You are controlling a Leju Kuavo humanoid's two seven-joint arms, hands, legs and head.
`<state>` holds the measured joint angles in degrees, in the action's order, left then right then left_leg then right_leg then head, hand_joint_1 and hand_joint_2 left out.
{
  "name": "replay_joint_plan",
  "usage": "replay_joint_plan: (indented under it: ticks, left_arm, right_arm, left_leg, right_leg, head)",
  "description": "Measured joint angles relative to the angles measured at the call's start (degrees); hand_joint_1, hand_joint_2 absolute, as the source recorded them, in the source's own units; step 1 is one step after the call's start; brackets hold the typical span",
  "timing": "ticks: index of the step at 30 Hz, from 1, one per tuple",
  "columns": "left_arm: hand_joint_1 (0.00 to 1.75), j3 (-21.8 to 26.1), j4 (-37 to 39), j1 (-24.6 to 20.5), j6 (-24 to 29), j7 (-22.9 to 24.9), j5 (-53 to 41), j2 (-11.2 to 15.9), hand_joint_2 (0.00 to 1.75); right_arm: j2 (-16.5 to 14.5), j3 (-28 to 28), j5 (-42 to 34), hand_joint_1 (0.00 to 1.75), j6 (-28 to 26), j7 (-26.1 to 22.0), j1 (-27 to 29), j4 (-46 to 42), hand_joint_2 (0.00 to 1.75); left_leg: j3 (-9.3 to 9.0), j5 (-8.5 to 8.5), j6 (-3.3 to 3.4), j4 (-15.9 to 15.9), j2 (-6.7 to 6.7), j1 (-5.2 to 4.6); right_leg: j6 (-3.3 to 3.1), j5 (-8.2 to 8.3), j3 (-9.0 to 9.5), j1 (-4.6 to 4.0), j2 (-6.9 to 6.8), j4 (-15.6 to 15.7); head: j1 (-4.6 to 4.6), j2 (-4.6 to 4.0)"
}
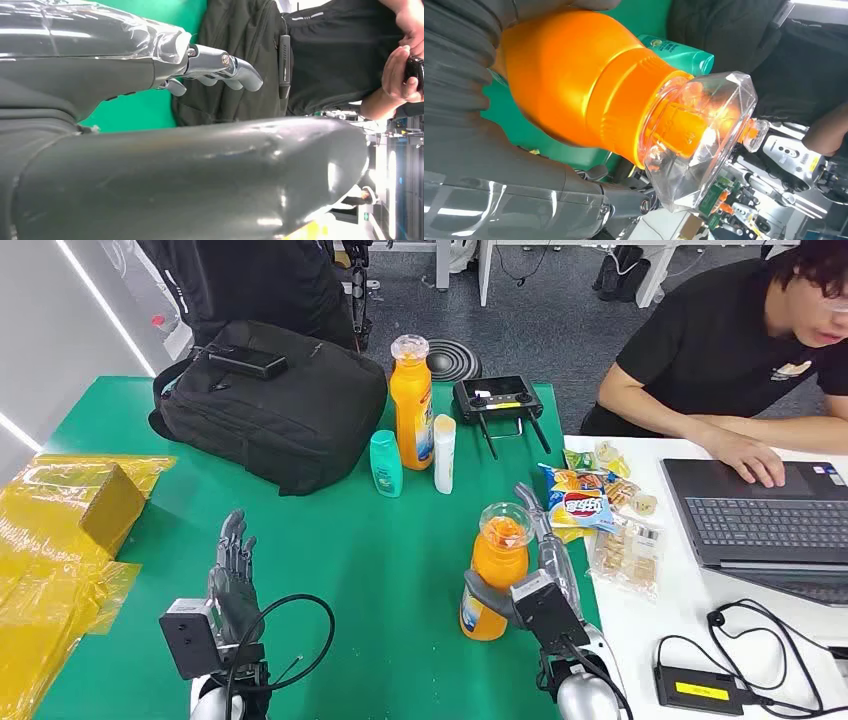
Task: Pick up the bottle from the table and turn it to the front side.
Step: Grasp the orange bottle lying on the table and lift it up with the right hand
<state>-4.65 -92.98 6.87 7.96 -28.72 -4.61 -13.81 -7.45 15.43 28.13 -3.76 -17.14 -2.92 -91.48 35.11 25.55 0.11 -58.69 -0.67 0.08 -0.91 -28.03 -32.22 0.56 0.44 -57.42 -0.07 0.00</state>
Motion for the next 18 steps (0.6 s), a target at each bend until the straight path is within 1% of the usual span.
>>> replay_joint_plan:
  ticks: [12, 13, 15, 17, 18]
  left_arm:
    - [0.0, 0.0, 0.0, 0.0, 0.0, 0.0, 0.0, 0.0, 0.0]
    - [0.0, 0.0, 0.0, 0.0, 0.0, 0.0, 0.0, 0.0, 0.0]
    - [0.0, 0.0, 0.0, 0.0, 0.0, 0.0, 0.0, 0.0, 0.0]
    - [0.0, 0.0, 0.0, 0.0, 0.0, 0.0, 0.0, 0.0, 0.0]
    - [0.0, 0.0, 0.0, 0.0, 0.0, 0.0, 0.0, 0.0, 0.0]
  right_arm:
    - [0.0, 0.0, 0.0, 0.0, 0.0, 0.0, 0.0, 0.2, 1.75]
    - [0.0, 0.0, 0.0, 0.02, 0.0, 0.0, 0.0, 0.2, 1.75]
    - [0.0, 0.0, 0.0, 0.2, 0.0, 0.0, 0.0, 0.2, 1.75]
    - [0.0, 0.0, 0.0, 0.99, 0.2, -0.1, 0.0, 0.2, 1.75]
    - [0.0, 0.0, 0.0, 1.34, 0.3, -0.1, 0.0, 0.2, 1.75]
  left_leg:
    - [0.0, 0.0, 0.0, 0.0, 0.0, 0.0]
    - [0.0, 0.0, 0.0, 0.0, 0.0, 0.0]
    - [0.0, 0.0, 0.0, 0.0, 0.0, 0.0]
    - [0.0, 0.0, 0.0, 0.0, 0.0, 0.0]
    - [0.0, 0.0, 0.0, 0.0, 0.0, 0.0]
  right_leg:
    - [0.0, 0.0, 0.0, 0.0, 0.0, 0.0]
    - [0.0, 0.0, 0.0, 0.0, 0.0, 0.0]
    - [0.0, 0.0, 0.0, 0.0, 0.0, 0.0]
    - [0.0, 0.0, 0.0, 0.0, 0.0, 0.0]
    - [0.0, 0.0, 0.0, 0.0, 0.0, 0.0]
  head:
    - [0.0, 0.0]
    - [0.0, 0.0]
    - [0.01, 0.0]
    - [0.01, 0.0]
    - [0.01, 0.0]
